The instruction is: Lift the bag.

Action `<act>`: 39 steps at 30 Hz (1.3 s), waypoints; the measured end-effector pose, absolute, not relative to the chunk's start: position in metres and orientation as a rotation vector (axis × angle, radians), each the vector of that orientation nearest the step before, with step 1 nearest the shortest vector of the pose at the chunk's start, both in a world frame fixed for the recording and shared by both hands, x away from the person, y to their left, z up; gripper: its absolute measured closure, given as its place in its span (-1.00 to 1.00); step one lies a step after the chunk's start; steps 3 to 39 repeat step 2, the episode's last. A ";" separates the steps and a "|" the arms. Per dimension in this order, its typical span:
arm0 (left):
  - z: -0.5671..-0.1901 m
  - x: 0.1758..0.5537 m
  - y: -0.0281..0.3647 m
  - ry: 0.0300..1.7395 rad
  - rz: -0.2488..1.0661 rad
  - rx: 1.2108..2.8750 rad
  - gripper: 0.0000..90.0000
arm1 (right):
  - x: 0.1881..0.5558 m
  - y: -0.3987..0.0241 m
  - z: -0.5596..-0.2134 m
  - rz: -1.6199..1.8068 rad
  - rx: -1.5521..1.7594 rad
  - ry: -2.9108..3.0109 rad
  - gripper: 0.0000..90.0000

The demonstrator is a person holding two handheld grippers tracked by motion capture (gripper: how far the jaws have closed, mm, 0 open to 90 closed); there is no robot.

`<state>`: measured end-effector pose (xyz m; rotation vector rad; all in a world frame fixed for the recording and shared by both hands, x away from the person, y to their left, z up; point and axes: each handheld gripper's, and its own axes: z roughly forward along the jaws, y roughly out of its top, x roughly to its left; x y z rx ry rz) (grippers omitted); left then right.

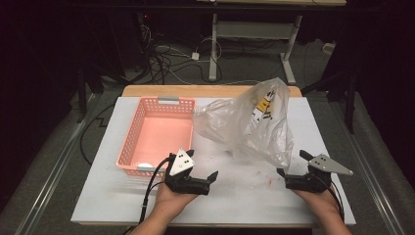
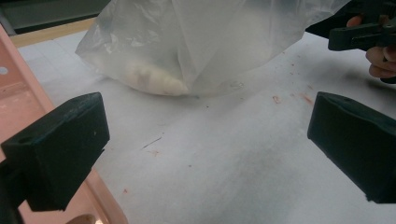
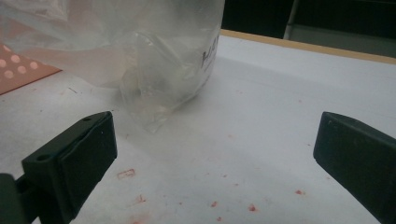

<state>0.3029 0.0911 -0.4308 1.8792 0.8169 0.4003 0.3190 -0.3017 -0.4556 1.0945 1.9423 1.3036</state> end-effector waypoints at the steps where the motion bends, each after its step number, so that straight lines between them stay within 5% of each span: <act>1: -0.431 0.303 0.091 0.821 0.396 1.876 -1.00 | 0.320 -0.303 -0.456 1.304 1.080 1.938 -0.99; 39: -0.431 0.303 0.091 0.822 0.394 1.878 -1.00 | 0.319 -0.303 -0.456 1.312 1.095 1.930 -0.99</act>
